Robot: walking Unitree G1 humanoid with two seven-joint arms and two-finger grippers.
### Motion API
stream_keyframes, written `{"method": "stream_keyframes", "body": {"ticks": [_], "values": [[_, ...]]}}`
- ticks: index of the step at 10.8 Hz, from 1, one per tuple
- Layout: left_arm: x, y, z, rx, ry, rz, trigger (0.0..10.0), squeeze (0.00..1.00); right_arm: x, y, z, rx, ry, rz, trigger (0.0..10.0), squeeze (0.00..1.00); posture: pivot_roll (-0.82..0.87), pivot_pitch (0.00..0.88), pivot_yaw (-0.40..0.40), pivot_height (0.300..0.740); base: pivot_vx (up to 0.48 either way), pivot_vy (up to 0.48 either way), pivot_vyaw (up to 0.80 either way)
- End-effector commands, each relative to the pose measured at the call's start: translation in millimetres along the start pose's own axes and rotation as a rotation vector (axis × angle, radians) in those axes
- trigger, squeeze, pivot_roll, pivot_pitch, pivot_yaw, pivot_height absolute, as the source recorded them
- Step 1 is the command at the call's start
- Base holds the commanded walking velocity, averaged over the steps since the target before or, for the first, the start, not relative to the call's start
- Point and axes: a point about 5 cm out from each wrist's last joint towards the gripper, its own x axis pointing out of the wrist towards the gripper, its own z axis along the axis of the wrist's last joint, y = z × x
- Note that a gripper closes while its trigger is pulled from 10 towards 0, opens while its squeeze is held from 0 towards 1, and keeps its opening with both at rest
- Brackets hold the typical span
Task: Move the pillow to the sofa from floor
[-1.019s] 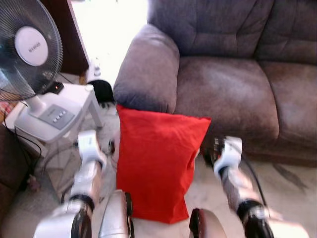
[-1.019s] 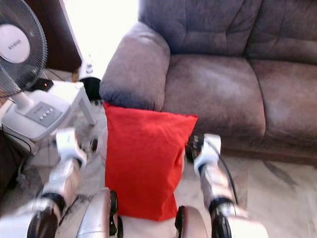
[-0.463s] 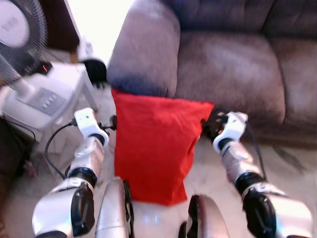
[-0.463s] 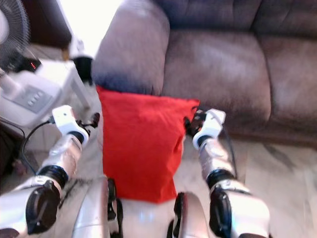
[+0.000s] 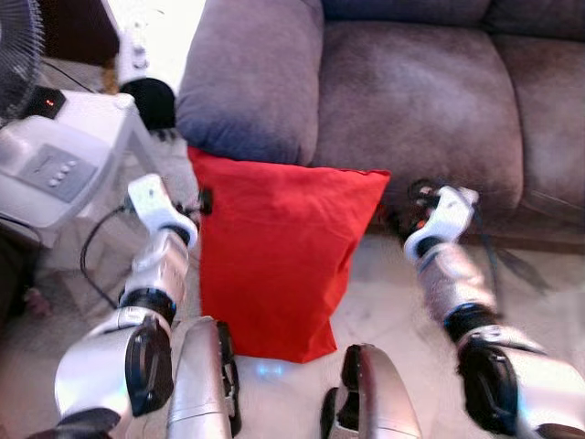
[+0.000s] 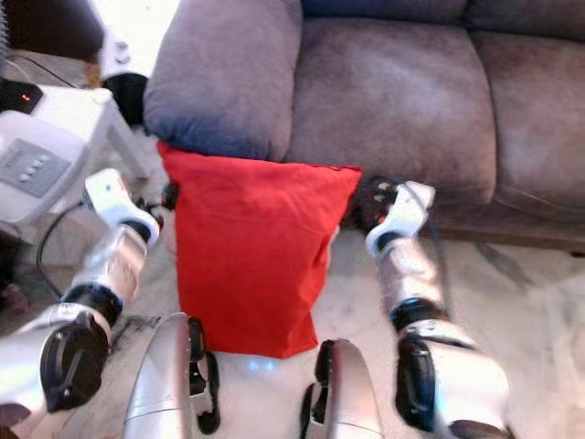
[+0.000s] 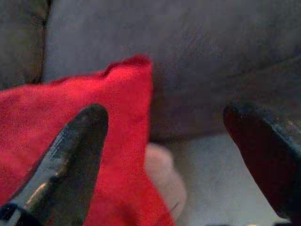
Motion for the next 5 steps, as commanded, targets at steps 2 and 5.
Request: {"method": "stream_keyframes", "body": {"ticks": [2, 5], "values": [[0.3, -0.1, -4.6, 0.014, 0.030, 0.038, 10.0, 0.00, -9.8, -21.0, -10.2, -0.033, 0.038, 0.000, 10.0, 0.00, 0.01, 0.270, -0.139, 0.594, 0.000, 0.000, 0.00], [-0.9, 13.9, 6.9, 0.071, -0.010, 0.038, 10.0, 0.00, -7.7, -12.5, -20.7, 0.099, 0.076, -0.033, 10.0, 0.00, 0.07, 0.266, -0.103, 0.594, 0.000, 0.000, 0.00]]}}
